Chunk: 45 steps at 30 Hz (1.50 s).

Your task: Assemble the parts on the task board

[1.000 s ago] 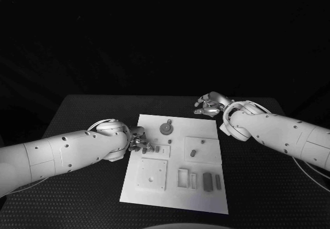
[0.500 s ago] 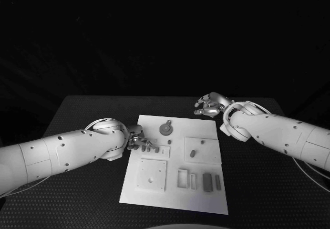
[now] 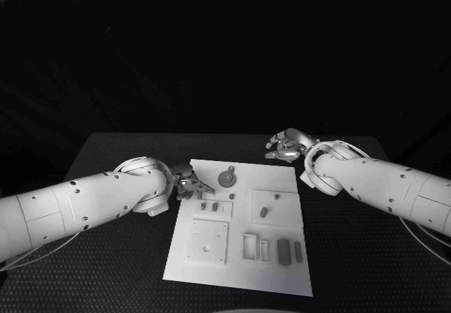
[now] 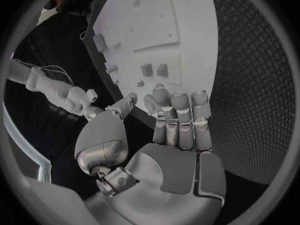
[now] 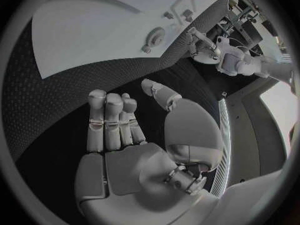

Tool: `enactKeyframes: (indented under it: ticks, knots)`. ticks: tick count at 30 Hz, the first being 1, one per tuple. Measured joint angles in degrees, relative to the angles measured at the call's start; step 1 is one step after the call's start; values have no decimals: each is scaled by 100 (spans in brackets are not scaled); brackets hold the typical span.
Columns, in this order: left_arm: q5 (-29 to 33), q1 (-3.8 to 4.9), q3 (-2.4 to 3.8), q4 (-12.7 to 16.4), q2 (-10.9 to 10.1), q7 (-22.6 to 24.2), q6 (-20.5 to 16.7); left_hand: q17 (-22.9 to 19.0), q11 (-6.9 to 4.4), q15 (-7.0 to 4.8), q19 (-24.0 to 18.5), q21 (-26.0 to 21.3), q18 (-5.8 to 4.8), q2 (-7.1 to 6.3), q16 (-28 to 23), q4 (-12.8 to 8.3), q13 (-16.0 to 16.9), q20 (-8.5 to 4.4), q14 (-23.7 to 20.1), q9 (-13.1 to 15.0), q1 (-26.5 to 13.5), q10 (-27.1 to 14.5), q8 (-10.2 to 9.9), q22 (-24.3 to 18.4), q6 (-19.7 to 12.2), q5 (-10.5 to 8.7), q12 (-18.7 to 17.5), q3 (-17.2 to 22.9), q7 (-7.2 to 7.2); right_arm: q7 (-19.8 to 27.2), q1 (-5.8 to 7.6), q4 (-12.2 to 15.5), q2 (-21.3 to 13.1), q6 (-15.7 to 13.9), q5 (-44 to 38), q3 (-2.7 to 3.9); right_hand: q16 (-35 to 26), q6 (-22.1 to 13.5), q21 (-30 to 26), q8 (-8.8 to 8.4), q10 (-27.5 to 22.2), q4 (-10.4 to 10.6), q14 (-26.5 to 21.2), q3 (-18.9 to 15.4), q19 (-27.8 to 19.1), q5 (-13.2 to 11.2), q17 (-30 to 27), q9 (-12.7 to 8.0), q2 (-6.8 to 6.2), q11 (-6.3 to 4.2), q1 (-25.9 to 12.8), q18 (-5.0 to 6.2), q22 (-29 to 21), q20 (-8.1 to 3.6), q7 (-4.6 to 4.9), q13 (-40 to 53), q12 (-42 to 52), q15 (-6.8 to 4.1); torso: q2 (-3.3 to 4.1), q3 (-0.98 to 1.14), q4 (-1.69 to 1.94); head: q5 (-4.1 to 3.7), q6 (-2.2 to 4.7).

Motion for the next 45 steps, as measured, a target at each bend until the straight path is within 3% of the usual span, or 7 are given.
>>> enactKeyframes:
  ticks: [5,10,12,14,20,26,45]
  knots:
    - [-24,-1,-5,-37,174,505,-272,-405,401,547,-905,-630,-179,519,-728,-1114,-403,248,-979,-284,1227,-1027,-260,-72,-664,0,-769,98,414,0,1,-5,0,0,0,1,0,-1,0,0,0,0,0,0,0,0,0,-5,0,0,0,0,0,0,1,0,0,0,3,-4,-3,-25,24]
    - [-265,-5,-24,-111,367,1199,-628,-573,531,758,-1116,-845,-179,570,-996,-1329,-590,352,-1238,-409,1664,-1312,-295,-142,-780,23,-1072,182,495,0,1,-20,14,0,0,0,0,-7,0,0,0,0,0,0,0,0,0,-5,0,0,0,0,0,0,7,0,0,0,7,-3,-10,-27,60]
    - [-395,-4,-66,-150,436,1498,-825,-810,746,1025,-1401,-1125,-179,494,-1382,-1459,-972,422,-1490,-582,2334,-1663,-394,-236,-846,56,-1669,236,526,1,1,-27,19,0,0,0,0,-7,0,0,0,0,0,0,0,0,0,-5,0,0,0,0,0,0,7,0,0,0,8,-1,-11,-27,71]
    - [-514,-6,-93,-179,487,1727,-962,-929,875,1101,-1404,-1244,-180,450,-1518,-1494,-1318,433,-1421,-774,2625,-1696,-478,-286,-846,21,-2169,114,526,1,1,-34,23,0,0,0,0,-7,0,0,0,0,1,0,0,0,1,-5,0,0,0,0,0,0,7,0,0,0,8,0,-11,-29,79]
    - [-1063,-6,-133,-276,698,2242,-1245,-1012,932,988,-1078,-1321,-184,339,-1542,-1493,-1923,367,-1065,-1123,2747,-1519,-663,-290,-846,-5,-3156,-160,484,2,1,-50,42,0,0,0,0,-7,0,0,0,0,1,0,0,0,1,-5,0,0,0,0,0,0,7,-1,0,0,9,4,-15,-41,96]
    - [-1779,-12,-254,-383,834,2327,-1245,-1004,994,902,-849,-1265,-142,233,-1447,-1489,-2148,303,-829,-1264,2853,-1452,-729,-249,-867,-5,-3645,-196,505,3,1,-60,63,0,0,0,0,-8,0,0,0,0,1,0,0,0,1,-4,0,0,0,0,0,0,8,-4,0,0,10,5,-18,-53,100]
    - [-2401,-170,-329,-831,1083,2355,-1279,-694,1001,817,-245,-831,-135,154,-715,-1312,-2480,152,-334,-1583,2899,-1445,-908,5,-1001,-5,-4389,-301,514,7,1,-65,113,1,0,0,0,-8,0,0,0,0,1,0,0,0,-4,-4,0,0,0,0,0,0,8,-4,2,1,14,-2,-21,-86,106]
